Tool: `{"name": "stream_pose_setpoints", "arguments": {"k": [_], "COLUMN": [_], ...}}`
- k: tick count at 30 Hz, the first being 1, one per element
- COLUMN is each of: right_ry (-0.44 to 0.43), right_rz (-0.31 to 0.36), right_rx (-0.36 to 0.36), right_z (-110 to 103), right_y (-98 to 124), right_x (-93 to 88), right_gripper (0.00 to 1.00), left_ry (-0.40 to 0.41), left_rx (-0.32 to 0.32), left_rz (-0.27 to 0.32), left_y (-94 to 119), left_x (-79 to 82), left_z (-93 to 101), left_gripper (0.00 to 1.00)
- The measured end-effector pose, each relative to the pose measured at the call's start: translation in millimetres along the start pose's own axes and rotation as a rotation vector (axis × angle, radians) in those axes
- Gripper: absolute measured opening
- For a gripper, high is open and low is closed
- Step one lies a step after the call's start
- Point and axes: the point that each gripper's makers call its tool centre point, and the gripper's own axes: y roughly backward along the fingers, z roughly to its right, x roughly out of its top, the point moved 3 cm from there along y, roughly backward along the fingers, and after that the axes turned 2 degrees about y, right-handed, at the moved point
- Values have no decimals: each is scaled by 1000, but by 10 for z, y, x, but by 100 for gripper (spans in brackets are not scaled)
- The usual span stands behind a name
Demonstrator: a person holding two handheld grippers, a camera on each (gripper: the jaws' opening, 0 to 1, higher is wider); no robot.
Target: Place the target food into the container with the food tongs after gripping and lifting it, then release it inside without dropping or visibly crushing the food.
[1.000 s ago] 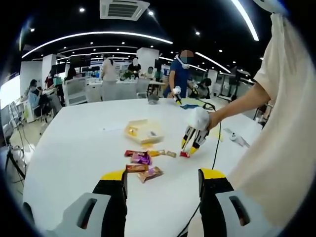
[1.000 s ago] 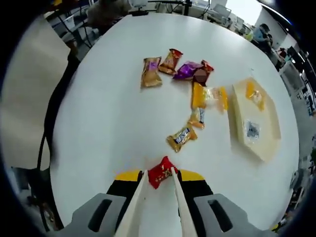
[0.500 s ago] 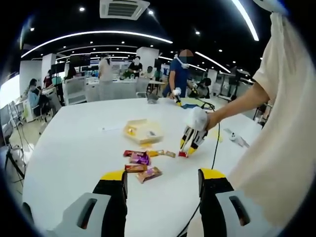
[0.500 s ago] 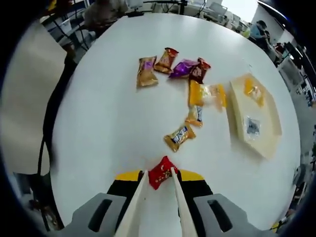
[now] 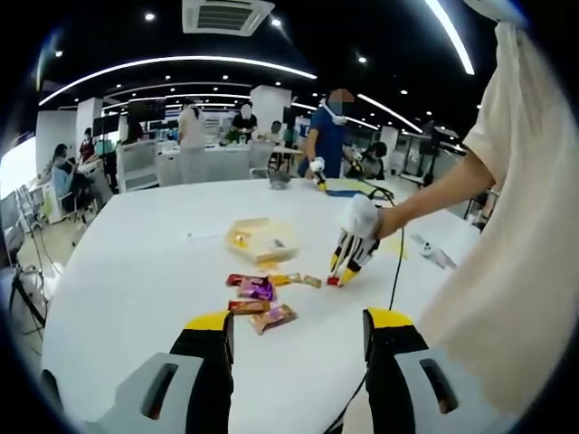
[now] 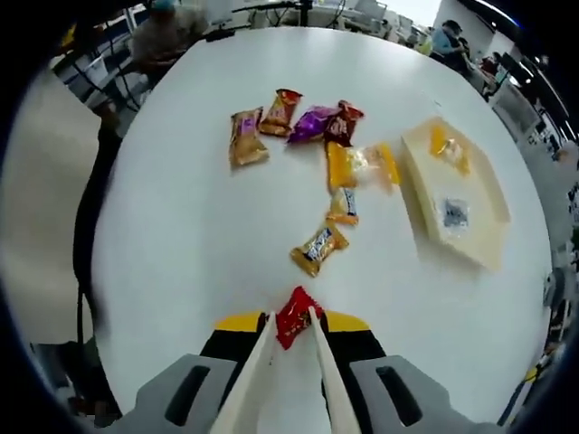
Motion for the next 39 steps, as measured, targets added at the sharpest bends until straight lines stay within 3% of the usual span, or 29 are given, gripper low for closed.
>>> {"name": "stream_pose_setpoints", "arguments": {"k": [16,30,39], "right_ry": [-62,-83,-103], "right_rz": [36,88,135], "right_rx": [-25,-74,-129], "right_z": [-40,74,257], "right_y": [89,293,508], "right_x": [19,164,314], "right_gripper": [23,23,23], "left_ry": [-2,-19,-25], "left_rx": [2,-18,-26], "left_rz": [9,24,34], "left_y": [2,-30,-40], "left_x": [3,48,81], "left_z": [-13,14,12], "left_gripper": [57,58,58]}}
